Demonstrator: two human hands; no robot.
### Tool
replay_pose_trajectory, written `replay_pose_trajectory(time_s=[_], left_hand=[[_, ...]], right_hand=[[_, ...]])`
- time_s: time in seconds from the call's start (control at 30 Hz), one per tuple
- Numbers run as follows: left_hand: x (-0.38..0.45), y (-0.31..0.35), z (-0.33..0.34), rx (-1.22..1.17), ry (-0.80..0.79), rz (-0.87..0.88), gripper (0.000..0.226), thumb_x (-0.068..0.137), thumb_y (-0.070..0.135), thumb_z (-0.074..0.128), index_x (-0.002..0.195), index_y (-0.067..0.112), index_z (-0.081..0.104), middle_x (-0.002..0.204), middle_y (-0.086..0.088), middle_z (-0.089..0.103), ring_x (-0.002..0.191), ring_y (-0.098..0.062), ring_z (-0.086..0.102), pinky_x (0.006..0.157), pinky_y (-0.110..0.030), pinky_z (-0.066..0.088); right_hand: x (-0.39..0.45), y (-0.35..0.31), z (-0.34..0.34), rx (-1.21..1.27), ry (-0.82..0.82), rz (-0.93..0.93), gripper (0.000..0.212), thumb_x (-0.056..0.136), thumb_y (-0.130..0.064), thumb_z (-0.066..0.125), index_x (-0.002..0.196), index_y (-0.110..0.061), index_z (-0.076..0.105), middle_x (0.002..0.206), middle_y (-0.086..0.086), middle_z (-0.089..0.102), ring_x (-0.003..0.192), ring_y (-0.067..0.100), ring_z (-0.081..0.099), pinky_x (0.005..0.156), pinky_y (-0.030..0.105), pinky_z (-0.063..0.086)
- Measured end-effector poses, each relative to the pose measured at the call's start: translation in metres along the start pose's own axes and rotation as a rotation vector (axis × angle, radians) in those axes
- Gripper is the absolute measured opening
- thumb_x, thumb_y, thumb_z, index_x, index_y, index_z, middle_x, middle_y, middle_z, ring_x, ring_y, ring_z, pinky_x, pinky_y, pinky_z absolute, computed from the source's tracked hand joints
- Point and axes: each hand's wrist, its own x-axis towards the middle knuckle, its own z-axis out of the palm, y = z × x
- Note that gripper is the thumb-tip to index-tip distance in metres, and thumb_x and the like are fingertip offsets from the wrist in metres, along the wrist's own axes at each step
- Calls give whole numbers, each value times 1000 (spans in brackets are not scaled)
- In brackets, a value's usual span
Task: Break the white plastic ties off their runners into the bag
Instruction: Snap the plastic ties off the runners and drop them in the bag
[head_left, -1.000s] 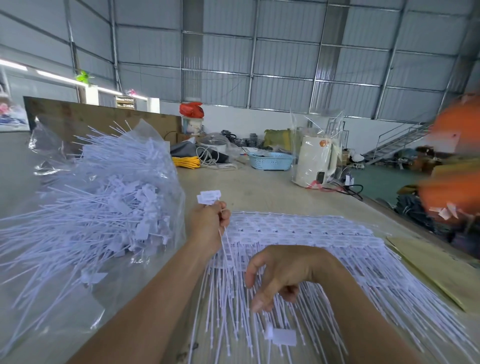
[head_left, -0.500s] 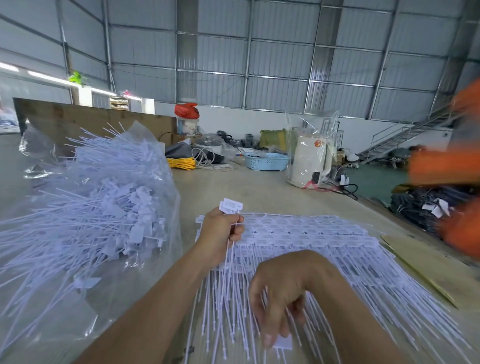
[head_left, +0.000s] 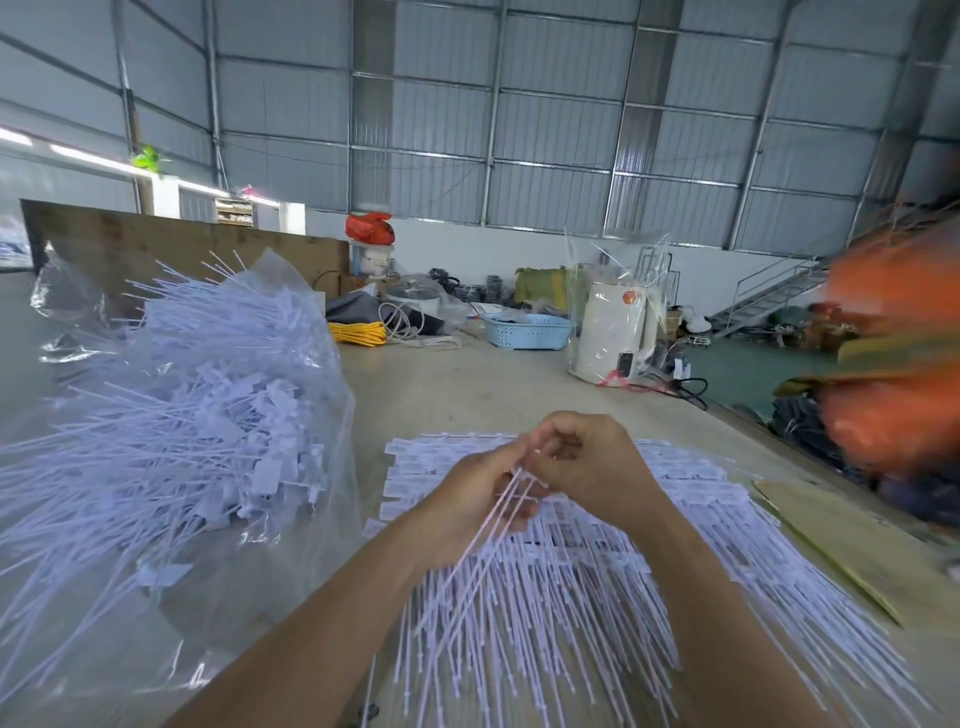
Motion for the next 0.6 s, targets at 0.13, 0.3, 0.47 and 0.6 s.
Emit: replay_pose_trajectory(time_s=[0.13,0.3,0.47,0.6], left_hand=[[-2,-3,5,-39,-52,12,20,99,18,47,90,6,60,68,-6,66,53,-17,61,48,-22,47],[-9,8,9,3,42,124,25,95,-11,39,82,4,55,72,-9,57,37,-9,46,35,-13,26],[-32,67,7,72,153,393,22,96,-5,42,80,4,54,79,-4,60,37,-4,41,35,-13,24],[-65,107,-41,431,320,507,24,95,0,47,80,15,59,77,-3,67,41,-4,44,39,-13,31]], right_hand=[[2,9,3,-96,99,-16,20,76,-2,71,74,-21,66,63,-3,58,50,1,49,54,18,46],[3,8,8,115,213,-64,15,82,-6,69,89,-19,65,74,3,63,59,10,57,59,19,48],[2,25,6,83,484,-3,7,89,-16,61,88,-22,62,79,5,66,63,21,58,58,34,48],[-2,38,17,-315,337,54,13,89,-12,60,101,-11,65,76,0,59,59,19,51,60,30,38]])
